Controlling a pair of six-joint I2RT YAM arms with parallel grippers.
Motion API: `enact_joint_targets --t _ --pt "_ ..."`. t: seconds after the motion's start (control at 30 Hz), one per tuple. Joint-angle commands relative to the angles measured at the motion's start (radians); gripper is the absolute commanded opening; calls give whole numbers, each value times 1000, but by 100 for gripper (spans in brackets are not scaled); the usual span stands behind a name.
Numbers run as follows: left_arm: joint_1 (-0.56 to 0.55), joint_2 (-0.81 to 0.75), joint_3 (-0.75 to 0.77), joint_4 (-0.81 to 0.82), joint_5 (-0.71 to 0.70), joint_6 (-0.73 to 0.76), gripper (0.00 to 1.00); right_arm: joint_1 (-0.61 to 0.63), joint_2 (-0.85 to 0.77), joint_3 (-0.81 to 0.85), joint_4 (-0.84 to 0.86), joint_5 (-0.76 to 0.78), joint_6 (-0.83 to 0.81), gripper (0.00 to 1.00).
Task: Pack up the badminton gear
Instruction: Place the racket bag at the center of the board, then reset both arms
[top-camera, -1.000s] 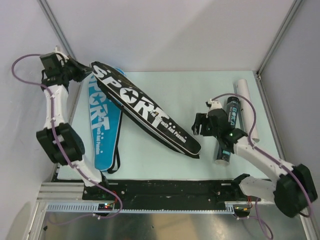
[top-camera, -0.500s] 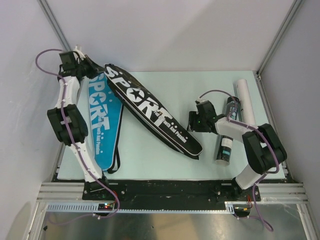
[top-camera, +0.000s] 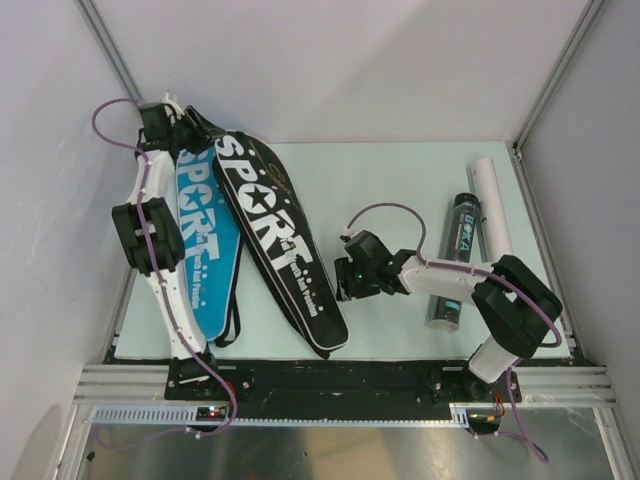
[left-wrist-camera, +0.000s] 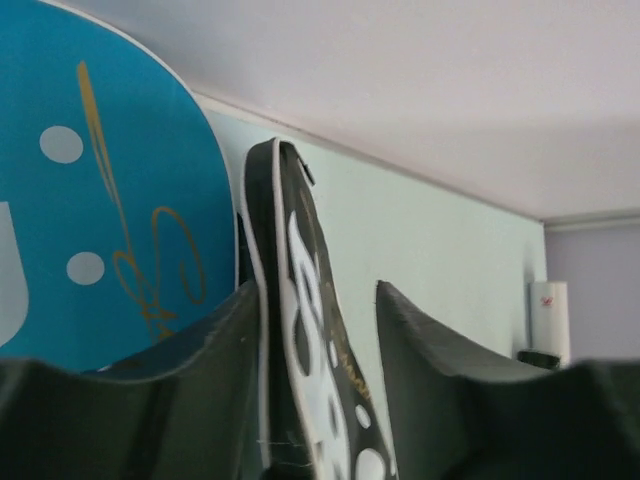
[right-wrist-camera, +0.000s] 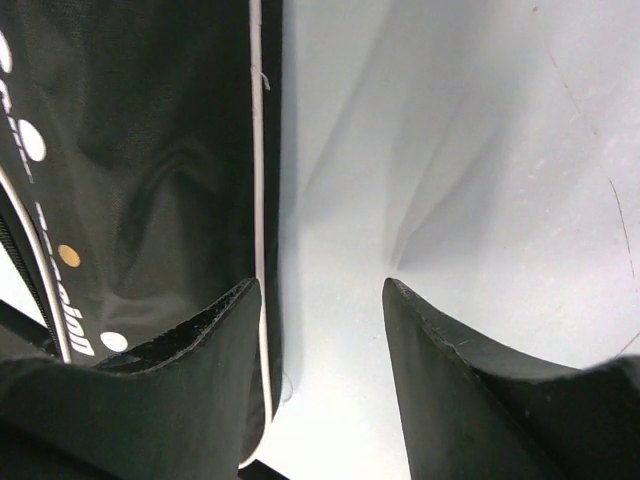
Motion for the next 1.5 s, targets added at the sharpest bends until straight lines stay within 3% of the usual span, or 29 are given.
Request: enact_joint_targets --t 0.0,0.13,0.2,0.33,0.43,0.57,0.63,0.9,1.07,1.27,1.47 --pt "-6 -50 72 104 -59 -11 61 -7 -56 29 -41 57 58 58" --pt "-4 -148 -12 103 -118 8 93 -38 -121 29 -88 123 49 61" --pt "-3 -221 -93 98 -162 25 98 -64 -172 29 -111 143 36 63" --pt "-13 -382 -243 89 -242 42 100 -123 -295 31 -128 143 -8 66" --pt "-29 -521 -339 87 -223 43 100 -149 -400 37 -135 153 -47 70" --pt "-78 -699 -474 88 -160 44 100 -159 -516 44 -124 138 -107 94" --pt "-116 -805 -551 88 -137 62 100 -162 -566 50 -121 139 -108 98" --pt "-328 -1234 -855 88 -145 163 100 -165 -746 53 -94 140 -25 99" --pt "-376 -1430 -1003 87 -131 145 100 -167 -823 53 -90 149 -15 99" --pt "-389 -1577 -1146 86 -124 125 100 -168 -898 53 -128 182 -20 99" --pt "-391 -1614 -1167 77 -123 145 100 -168 -915 53 -172 197 -4 99"
